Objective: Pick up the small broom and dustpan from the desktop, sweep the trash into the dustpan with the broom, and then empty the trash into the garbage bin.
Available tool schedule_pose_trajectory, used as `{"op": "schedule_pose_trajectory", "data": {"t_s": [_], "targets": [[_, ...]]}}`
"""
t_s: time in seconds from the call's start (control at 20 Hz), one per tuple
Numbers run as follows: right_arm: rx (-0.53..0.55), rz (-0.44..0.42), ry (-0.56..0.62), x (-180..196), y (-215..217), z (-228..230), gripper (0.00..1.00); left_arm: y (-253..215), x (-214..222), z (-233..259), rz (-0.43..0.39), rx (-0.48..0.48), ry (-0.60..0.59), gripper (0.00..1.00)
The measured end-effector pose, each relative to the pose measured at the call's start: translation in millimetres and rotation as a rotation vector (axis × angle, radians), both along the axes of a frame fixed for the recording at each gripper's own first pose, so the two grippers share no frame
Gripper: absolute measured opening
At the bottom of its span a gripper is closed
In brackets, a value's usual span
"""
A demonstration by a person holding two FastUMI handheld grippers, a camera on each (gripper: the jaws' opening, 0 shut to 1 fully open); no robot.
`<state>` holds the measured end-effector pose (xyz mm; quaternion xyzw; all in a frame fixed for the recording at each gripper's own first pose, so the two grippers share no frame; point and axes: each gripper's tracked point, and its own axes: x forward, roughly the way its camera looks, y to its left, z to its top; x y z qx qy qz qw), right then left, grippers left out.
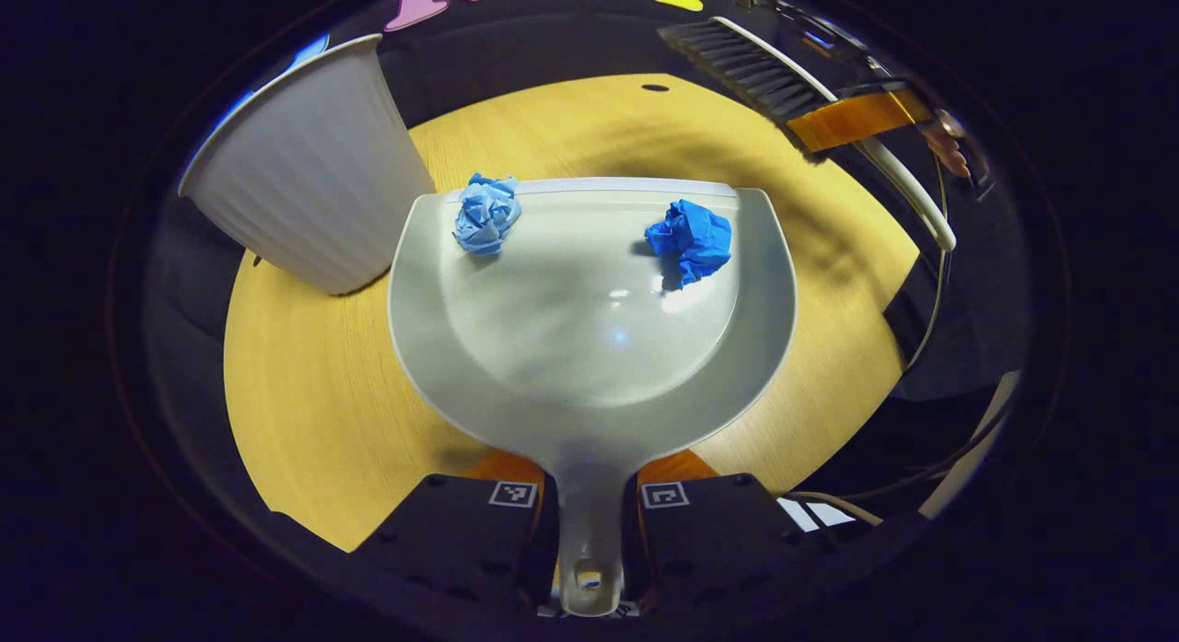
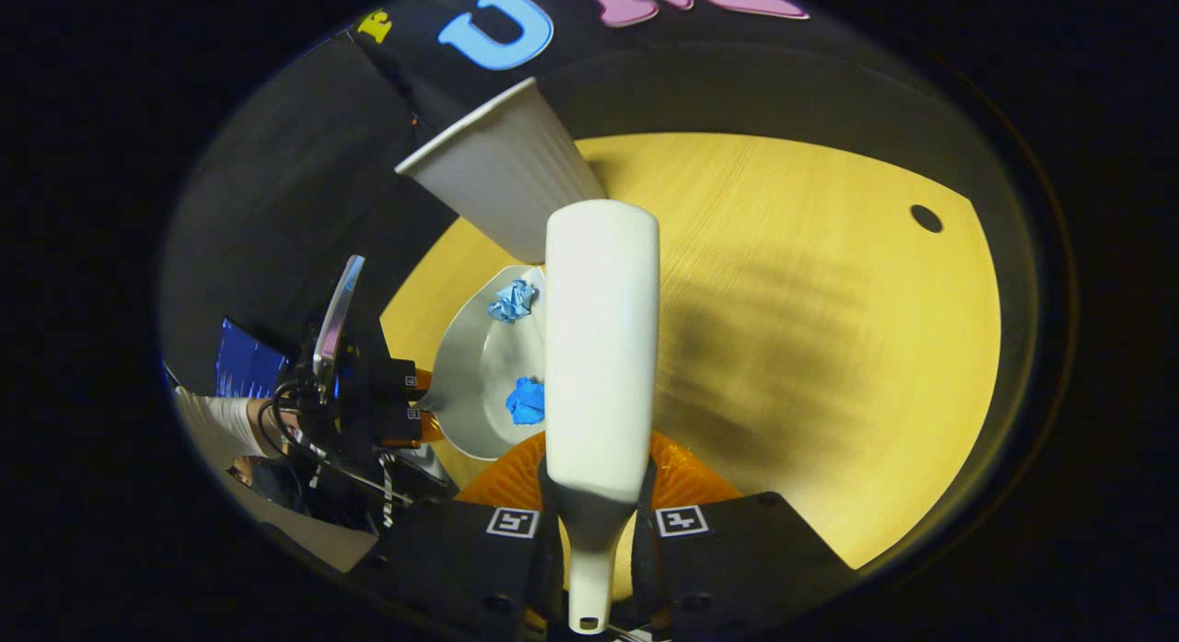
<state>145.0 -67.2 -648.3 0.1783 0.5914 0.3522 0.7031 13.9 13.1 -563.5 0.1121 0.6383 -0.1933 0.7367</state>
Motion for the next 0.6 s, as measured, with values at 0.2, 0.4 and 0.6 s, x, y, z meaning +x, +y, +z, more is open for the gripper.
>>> {"op": "schedule_pose_trajectory", "data": {"t_s": [0.2,0.4,0.6], "targets": [[0.083,-0.22,-0.084,18,-3,-3,0.31,-10,41,-15,0.032,-0.054,-0.132,0.25],[0.12,-0.276,-0.198,23,4,-2,0.31,6,100,21,0.003,0.002,-0.303,0.25],[0.168,-0.281,-0.272,32,6,6,0.31,65,185,75,-0.01,0.157,-0.45,0.24]]}}
